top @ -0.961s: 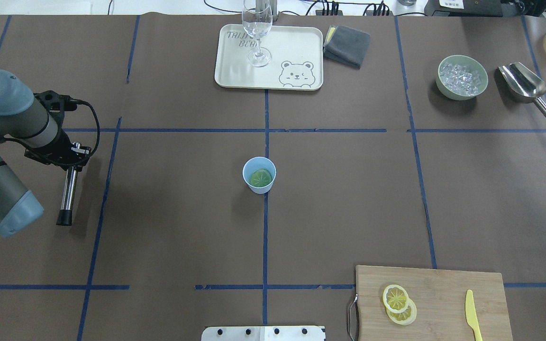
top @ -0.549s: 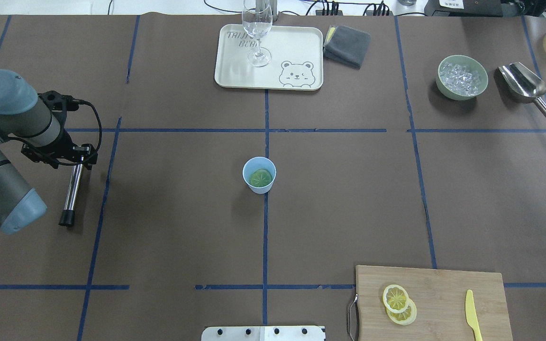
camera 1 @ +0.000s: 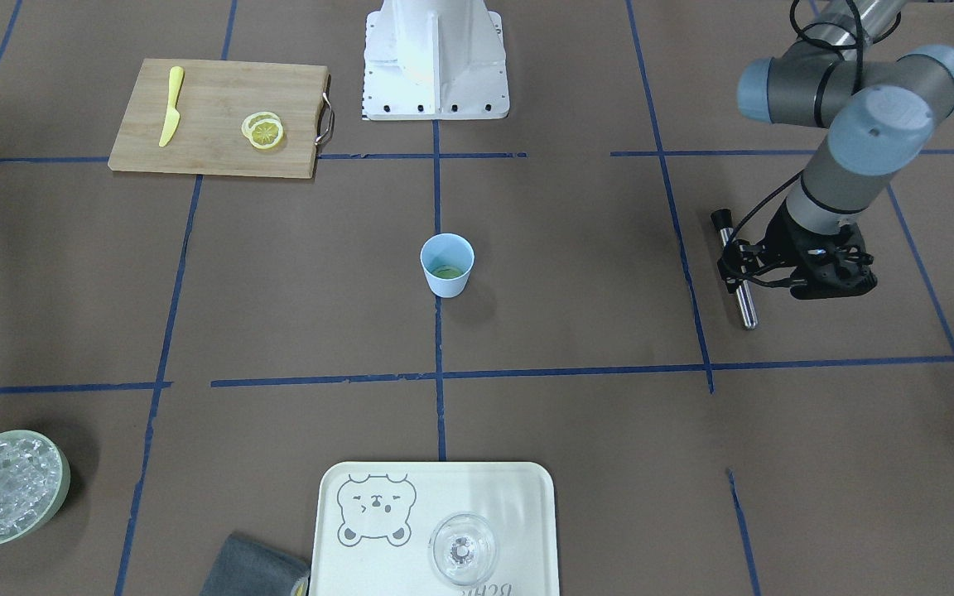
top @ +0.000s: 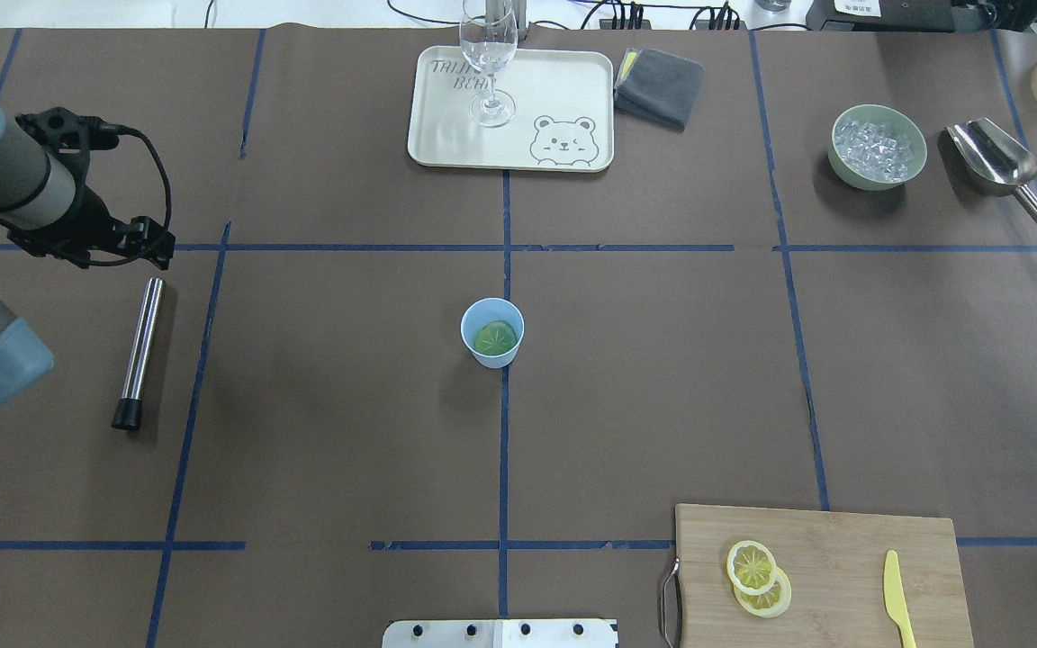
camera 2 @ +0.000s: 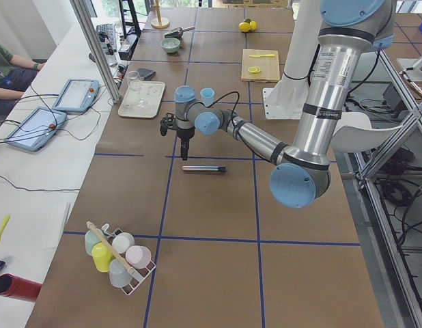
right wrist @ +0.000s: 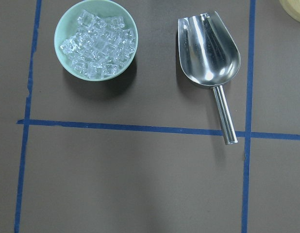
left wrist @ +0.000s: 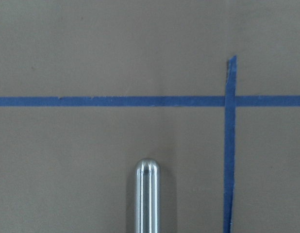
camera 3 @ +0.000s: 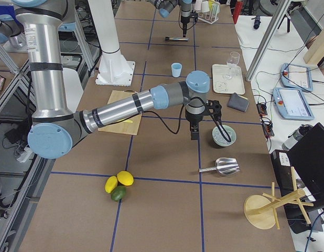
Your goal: Squeeze lemon into cup
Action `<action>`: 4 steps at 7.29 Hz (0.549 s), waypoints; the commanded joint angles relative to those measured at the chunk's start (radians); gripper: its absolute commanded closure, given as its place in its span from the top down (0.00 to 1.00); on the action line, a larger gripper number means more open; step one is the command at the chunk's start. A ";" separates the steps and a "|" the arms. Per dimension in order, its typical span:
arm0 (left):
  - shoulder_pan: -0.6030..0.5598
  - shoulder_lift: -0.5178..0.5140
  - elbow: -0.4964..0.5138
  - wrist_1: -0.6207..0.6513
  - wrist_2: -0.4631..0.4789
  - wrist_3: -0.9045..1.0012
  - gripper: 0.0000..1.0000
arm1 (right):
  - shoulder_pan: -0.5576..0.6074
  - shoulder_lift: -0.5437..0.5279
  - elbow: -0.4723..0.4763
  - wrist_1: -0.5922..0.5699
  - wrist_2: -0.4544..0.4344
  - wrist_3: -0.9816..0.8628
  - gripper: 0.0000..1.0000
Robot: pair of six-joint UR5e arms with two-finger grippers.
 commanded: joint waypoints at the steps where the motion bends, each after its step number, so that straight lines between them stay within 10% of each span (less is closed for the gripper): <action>1: -0.147 -0.019 -0.038 0.082 -0.030 0.177 1.00 | 0.000 -0.001 -0.001 0.000 0.000 0.000 1.00; 4: -0.277 0.019 -0.024 0.136 -0.038 0.507 1.00 | 0.000 -0.001 -0.009 0.000 0.000 0.002 1.00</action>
